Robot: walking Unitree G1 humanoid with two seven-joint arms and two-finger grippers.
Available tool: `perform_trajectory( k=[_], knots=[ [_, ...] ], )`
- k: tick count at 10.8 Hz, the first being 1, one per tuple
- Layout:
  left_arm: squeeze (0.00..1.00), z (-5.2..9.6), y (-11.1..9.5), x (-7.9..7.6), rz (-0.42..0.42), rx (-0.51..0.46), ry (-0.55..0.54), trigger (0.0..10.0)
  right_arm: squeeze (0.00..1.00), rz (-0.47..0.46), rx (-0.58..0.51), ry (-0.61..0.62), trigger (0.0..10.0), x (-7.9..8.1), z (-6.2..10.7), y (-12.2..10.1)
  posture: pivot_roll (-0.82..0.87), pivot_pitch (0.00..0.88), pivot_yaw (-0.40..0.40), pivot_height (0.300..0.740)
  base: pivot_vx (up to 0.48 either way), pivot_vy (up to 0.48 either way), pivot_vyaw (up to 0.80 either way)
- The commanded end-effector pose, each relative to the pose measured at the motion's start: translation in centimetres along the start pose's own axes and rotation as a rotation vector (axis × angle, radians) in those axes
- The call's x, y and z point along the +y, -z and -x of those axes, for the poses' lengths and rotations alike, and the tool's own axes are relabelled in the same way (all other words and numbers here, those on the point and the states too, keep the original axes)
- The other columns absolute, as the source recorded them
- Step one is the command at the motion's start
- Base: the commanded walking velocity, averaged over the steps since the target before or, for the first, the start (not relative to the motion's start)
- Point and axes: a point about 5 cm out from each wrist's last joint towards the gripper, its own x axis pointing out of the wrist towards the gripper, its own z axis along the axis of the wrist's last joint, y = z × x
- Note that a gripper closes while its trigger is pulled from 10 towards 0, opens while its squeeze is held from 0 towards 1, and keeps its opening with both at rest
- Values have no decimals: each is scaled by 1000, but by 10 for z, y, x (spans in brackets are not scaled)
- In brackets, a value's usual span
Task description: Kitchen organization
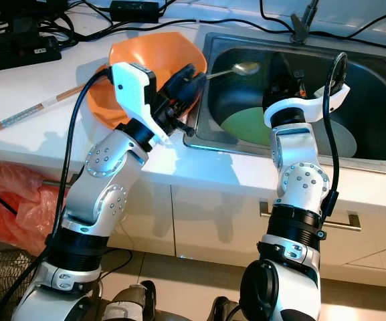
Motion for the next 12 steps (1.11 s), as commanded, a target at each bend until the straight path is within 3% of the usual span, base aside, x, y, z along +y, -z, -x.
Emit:
perform_trajectory(
  k=[1, 4, 12],
  knots=[
    [0, -4, -8, -2, -15, -43, 0, 10000, 0, 22, 1, 3, 10000, 0, 2, -2, 198, 154, -30, 740, 0, 0, 0],
    [0, -5, -15, 0, 0, -92, -15, 10000, 0, 27, 7, 12, 10000, -2, 2, -1, 201, 151, -32, 740, 0, 0, 0],
    [0, -4, -11, -11, 39, -82, 66, 10000, 0, 27, 14, 15, 10000, -3, 2, 1, 202, 151, -31, 740, 0, 0, 0]
  ],
)
